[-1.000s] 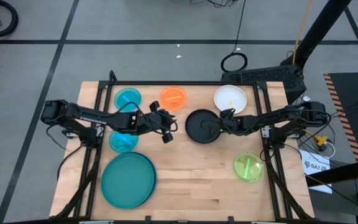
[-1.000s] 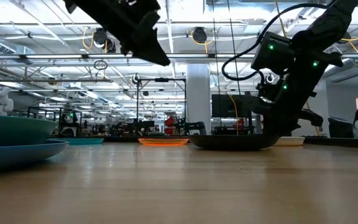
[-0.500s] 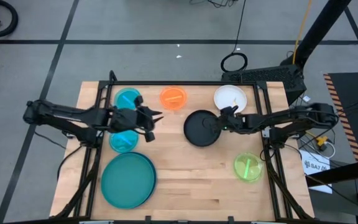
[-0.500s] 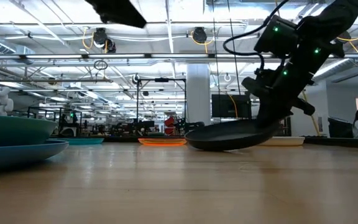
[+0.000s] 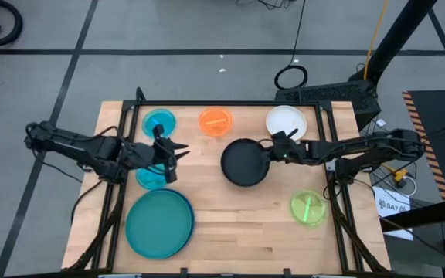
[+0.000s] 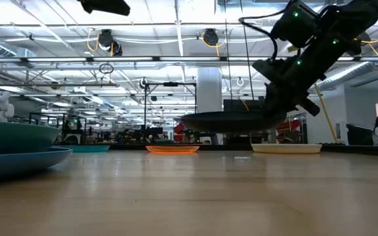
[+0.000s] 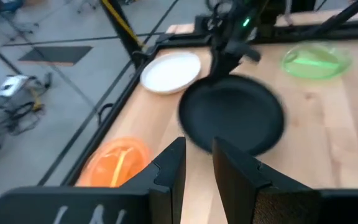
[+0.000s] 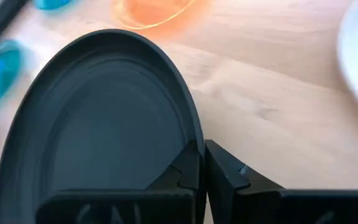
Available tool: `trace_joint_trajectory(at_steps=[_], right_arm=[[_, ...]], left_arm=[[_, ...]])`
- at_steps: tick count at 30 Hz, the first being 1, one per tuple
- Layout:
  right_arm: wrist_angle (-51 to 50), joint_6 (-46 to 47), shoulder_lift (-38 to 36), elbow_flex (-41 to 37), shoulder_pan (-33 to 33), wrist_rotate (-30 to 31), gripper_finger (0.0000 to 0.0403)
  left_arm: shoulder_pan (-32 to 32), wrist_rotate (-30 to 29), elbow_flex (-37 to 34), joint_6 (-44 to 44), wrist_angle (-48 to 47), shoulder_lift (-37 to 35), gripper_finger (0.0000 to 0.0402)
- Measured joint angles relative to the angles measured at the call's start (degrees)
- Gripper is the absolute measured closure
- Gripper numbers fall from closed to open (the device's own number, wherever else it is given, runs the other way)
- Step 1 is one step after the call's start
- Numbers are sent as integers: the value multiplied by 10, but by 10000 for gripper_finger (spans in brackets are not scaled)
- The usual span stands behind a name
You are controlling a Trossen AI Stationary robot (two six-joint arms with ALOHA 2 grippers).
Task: Stack plastic plates
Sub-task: Stack the black plate on top of the green plate
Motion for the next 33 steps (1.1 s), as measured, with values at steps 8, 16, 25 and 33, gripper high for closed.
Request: trace_joint_trajectory(at_steps=[8,16,25,33], right_arm=[[110,-4,0,1,7,-28,400],[171,-24,16,28,32,-27,400],[176,-64,97,132,57,-26,400],[171,-67,188,225,86,-27,400]], left_arm=[[-69,-114,0,-41,-66,-44,314],[-155,-204,0,-118,-140,-86,314],[-231,-291,0,-186,-211,-87,314],[-251,-294,0,-191,-214,-88,314]])
